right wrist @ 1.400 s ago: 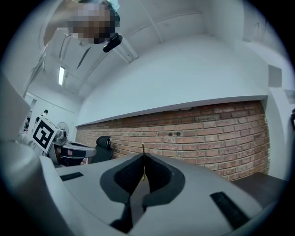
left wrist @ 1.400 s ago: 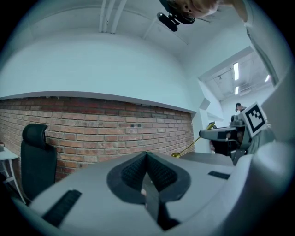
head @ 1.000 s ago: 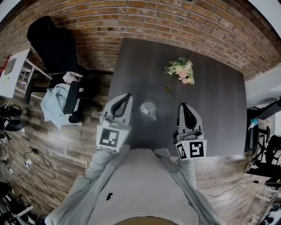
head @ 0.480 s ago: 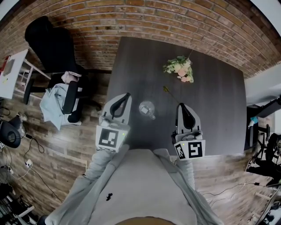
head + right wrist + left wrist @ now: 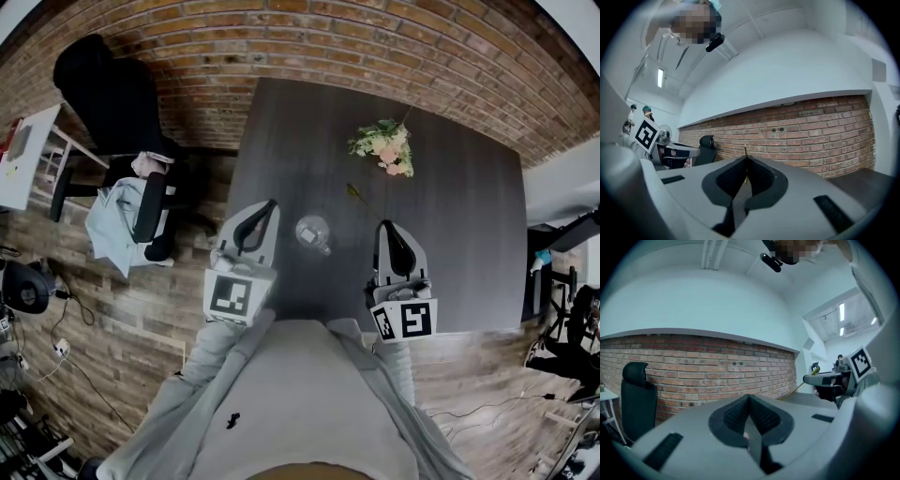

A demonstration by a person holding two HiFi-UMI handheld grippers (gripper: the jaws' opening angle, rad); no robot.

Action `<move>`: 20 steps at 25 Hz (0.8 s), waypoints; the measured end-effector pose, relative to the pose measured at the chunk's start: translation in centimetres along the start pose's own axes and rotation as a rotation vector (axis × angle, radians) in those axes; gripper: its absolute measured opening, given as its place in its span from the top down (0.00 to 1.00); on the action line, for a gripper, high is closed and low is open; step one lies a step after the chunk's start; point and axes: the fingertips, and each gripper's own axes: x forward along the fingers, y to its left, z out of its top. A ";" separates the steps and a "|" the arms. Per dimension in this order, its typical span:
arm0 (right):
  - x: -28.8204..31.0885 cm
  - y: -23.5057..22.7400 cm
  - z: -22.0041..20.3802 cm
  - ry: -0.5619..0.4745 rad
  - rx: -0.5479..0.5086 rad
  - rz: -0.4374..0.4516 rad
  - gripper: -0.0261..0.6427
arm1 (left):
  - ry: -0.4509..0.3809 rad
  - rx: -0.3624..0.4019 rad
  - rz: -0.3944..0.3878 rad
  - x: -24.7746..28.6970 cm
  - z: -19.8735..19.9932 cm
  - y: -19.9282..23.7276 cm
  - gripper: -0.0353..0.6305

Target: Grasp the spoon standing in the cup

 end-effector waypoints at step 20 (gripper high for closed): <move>-0.2 0.0 -0.9 0.023 0.015 0.017 0.93 | 0.017 0.009 -0.010 0.4 -0.8 -0.3 0.92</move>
